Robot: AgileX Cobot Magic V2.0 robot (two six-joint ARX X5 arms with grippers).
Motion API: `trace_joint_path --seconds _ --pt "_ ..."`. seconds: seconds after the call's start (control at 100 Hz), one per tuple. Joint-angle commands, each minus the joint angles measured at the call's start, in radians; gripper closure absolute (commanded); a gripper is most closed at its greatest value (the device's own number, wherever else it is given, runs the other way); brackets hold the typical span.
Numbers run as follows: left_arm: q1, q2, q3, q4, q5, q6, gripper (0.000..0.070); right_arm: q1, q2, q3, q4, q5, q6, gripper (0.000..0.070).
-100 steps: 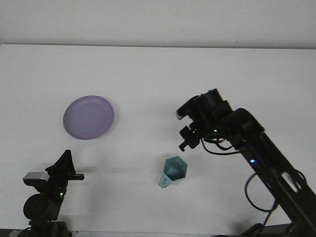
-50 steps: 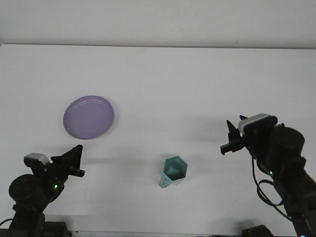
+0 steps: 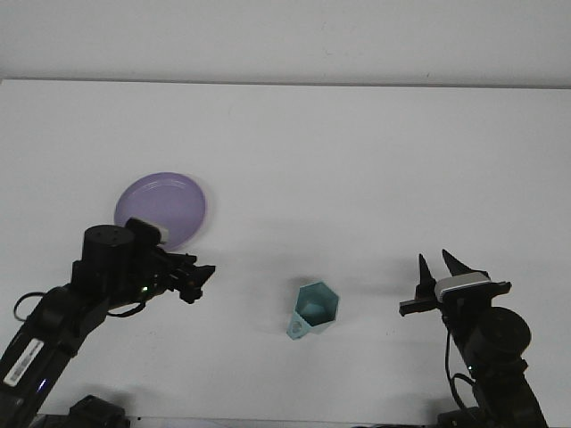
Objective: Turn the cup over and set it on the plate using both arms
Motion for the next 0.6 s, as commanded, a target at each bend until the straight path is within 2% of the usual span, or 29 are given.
trace_joint_path --seconds 0.0,0.29,0.59 --pt "-0.045 0.074 0.055 -0.043 0.01 0.026 0.0271 0.001 0.0 0.003 0.021 0.0 0.002 0.0421" --pt "-0.254 0.388 0.314 -0.198 -0.021 0.026 0.0271 0.001 0.001 0.003 0.047 -0.003 0.012 0.042" --pt "-0.387 0.642 0.507 -0.23 -0.027 0.027 0.0272 0.001 0.0 0.003 0.065 -0.003 0.014 0.042"
